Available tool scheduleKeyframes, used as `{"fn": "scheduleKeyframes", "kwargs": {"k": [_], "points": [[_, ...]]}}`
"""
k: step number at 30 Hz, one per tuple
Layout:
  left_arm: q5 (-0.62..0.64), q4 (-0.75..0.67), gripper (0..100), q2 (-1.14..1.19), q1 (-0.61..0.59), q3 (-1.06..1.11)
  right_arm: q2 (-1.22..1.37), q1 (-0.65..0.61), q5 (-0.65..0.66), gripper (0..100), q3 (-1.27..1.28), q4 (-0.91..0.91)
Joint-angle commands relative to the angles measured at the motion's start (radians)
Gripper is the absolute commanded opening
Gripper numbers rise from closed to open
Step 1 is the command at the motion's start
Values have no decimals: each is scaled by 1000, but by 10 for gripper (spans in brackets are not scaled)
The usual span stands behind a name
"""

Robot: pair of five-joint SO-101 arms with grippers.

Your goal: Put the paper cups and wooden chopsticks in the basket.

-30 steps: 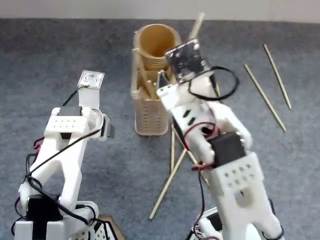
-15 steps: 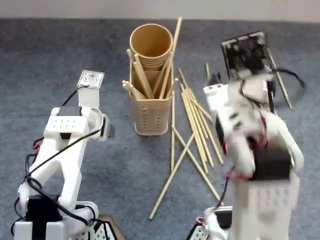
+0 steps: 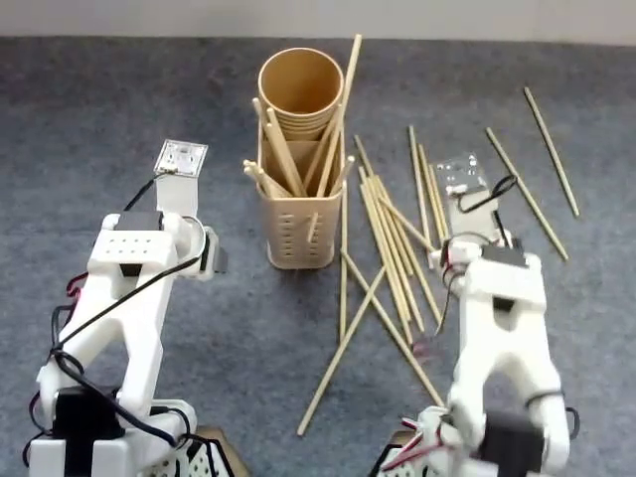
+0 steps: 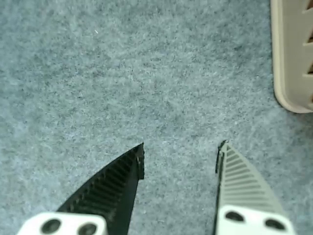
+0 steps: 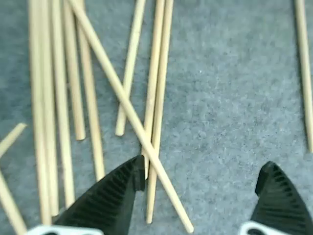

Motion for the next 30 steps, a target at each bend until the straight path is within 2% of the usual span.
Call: {"fn": "scheduleKeyframes", "kwargs": {"k": [1,5,13,16,23,25,30], "points": [[-8,-3,252,-31,19,-2,154,25,6,348,-150,-18],[-8,-6,252,-31,19,-2,251,16,6,348,-229,-22],[-8,-6,252,-31,19,-2,298,-87,5,348,-243,-85],[-8,-6,252,-31,19,-2,318,-119,-43,348,-251,-102],[-8,-6,252,-31,18,-2,453,-125,-64,342,-306,-140],[-8,-6,252,-31,18,-2,507,-94,-64,291,-331,-140],[-8,-8,252,-31,19,-2,588,5,-64,80,-381,-139]]}}
